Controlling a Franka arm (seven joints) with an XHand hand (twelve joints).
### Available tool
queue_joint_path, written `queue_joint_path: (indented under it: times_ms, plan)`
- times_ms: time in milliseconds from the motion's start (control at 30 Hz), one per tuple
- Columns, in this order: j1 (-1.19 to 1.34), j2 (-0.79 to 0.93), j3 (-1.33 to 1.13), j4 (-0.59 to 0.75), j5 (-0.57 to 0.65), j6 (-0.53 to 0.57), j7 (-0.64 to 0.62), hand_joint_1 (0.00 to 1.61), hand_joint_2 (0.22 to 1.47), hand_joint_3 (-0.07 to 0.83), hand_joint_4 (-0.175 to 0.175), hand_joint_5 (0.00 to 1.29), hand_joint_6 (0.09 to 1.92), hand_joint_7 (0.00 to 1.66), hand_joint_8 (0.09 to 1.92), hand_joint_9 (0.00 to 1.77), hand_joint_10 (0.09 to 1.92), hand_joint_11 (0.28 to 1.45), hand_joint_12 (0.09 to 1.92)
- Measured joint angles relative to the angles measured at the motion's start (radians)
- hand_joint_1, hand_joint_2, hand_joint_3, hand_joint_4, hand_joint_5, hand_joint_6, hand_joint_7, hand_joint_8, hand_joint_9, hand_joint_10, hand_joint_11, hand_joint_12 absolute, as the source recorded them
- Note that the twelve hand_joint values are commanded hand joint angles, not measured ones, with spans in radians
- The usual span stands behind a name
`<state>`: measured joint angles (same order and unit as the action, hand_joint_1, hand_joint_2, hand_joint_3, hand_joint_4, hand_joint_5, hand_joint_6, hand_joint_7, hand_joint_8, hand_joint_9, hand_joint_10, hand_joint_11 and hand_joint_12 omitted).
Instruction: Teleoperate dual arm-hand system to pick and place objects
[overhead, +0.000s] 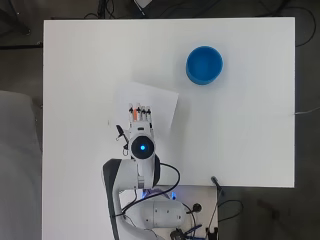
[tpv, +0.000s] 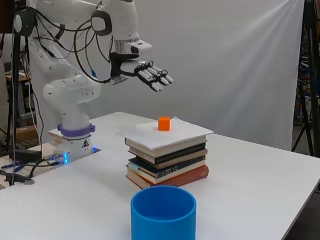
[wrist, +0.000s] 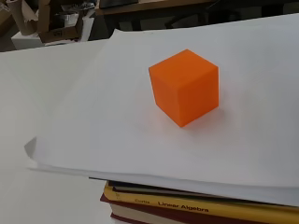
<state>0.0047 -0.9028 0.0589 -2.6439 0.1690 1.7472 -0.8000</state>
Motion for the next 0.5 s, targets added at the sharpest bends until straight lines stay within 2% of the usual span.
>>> queue_joint_path:
  times_ms: [233,400,500]
  plan:
    - [-0.011,0.266,-0.007,0.093,0.013,0.104,0.024,0.3,1.06,-0.008,0.072,0.29,0.09,0.29,0.09,0.44,0.09,0.47,0.09]
    - [-0.013,0.321,-0.001,0.072,0.04,0.248,0.008,0.34,1.04,-0.012,0.062,0.25,0.09,0.26,0.09,0.39,0.09,0.47,0.09]
    - [-0.012,0.356,-0.003,0.054,0.058,0.293,-0.028,0.36,1.02,-0.013,0.062,0.25,0.09,0.27,0.09,0.4,0.09,0.47,0.09]
